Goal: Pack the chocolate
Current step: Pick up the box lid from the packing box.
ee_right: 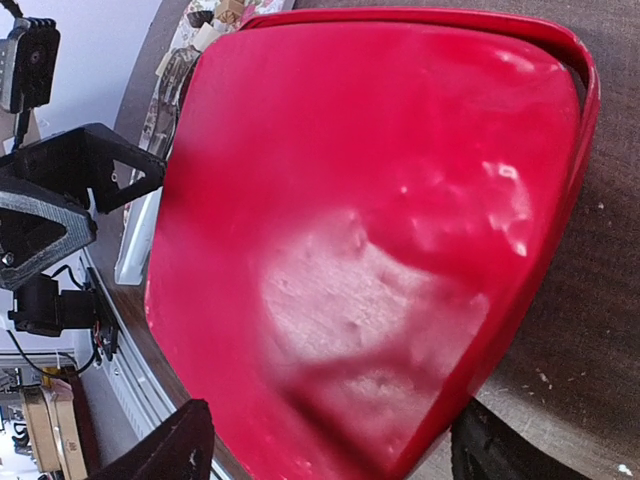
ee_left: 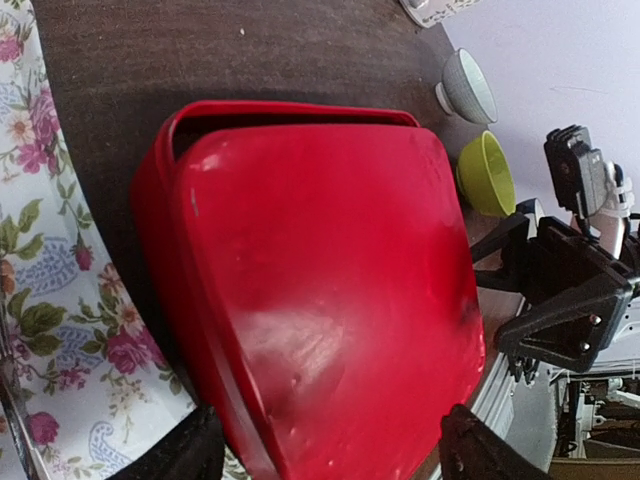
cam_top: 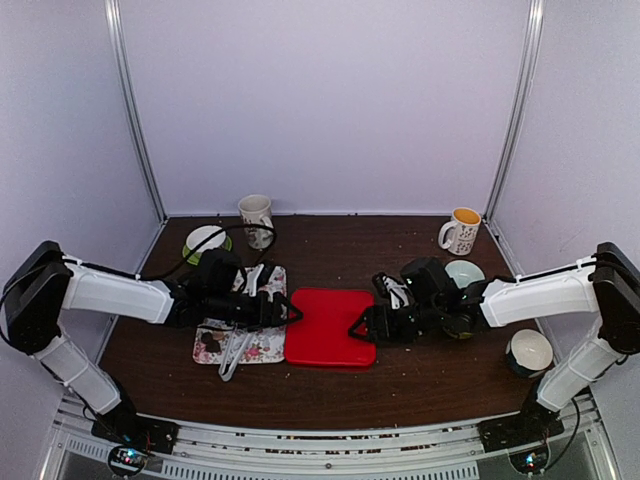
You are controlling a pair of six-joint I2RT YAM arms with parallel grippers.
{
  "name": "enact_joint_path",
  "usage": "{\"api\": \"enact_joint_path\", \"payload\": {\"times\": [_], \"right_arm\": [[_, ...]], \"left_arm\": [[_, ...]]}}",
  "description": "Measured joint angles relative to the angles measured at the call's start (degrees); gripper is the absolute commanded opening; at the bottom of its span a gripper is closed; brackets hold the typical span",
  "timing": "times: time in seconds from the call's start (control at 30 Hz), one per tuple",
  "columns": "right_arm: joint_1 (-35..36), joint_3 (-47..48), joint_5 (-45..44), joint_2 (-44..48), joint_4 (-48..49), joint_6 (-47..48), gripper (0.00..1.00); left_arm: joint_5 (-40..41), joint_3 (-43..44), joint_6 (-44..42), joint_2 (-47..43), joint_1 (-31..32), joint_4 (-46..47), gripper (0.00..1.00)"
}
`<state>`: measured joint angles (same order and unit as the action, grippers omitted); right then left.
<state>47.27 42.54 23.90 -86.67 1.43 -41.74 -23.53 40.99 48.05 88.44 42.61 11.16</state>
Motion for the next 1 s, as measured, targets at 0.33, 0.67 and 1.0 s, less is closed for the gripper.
{"api": "enact_joint_path", "payload": {"times": [0.33,0.67,1.0], "right_arm": [[0.0,0.1,-1.4,2.1,-2.1,0.4,0.67],[-0.1,0.1,-1.6,4.9,-2.2,0.4,0.65],[-0.2,0.2,-5.0,5.5,-5.5,0.2,0.74]], "left_arm": [[-1.1,2.0,-0.2,3.9,0.2,-0.9,0.71],[-3.9,3.7,-0.2,3.9,0.2,-2.3,0.66],[-5.1,3.7,-0.1,3.1,0.2,-2.5,0.68]]}}
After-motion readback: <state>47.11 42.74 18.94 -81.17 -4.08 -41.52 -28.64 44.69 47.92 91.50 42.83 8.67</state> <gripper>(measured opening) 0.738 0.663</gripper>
